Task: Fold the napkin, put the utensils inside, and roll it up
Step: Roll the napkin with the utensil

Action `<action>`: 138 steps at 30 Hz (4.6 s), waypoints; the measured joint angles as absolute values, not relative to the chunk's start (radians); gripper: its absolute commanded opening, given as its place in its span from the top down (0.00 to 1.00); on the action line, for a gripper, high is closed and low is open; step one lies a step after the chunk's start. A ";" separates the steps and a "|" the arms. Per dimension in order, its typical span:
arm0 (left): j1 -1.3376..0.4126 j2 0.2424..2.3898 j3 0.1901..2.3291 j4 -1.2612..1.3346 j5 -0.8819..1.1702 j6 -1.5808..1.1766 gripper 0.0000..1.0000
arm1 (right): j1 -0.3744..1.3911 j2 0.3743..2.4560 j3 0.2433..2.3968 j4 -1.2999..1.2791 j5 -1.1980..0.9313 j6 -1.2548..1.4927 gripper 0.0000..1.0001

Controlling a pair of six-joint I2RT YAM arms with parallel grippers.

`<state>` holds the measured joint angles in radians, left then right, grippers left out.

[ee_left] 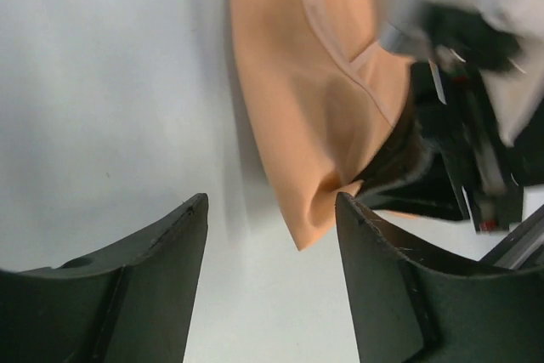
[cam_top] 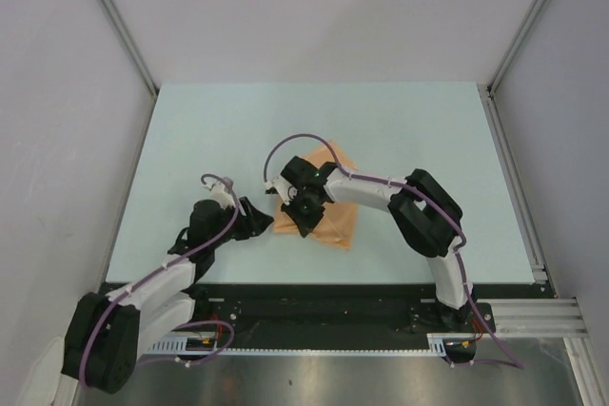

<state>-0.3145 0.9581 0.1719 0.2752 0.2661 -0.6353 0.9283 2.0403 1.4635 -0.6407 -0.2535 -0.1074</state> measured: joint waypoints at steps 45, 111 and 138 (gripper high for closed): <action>-0.505 1.276 0.358 0.283 0.101 -0.587 0.27 | 0.751 2.201 1.585 -0.784 -0.701 -0.137 1.00; -0.480 1.169 0.284 0.277 0.320 -0.760 0.66 | 0.724 2.233 1.613 -0.830 -0.725 -0.105 1.00; -0.432 1.158 0.291 0.212 0.271 -0.839 1.00 | 0.758 1.895 1.297 -0.604 -0.494 -0.070 0.19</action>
<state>-0.4316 1.1584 0.2909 0.2119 0.2710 -0.8391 0.7578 1.8954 1.2968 -0.6037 -0.4942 -0.0704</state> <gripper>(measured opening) 0.014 0.727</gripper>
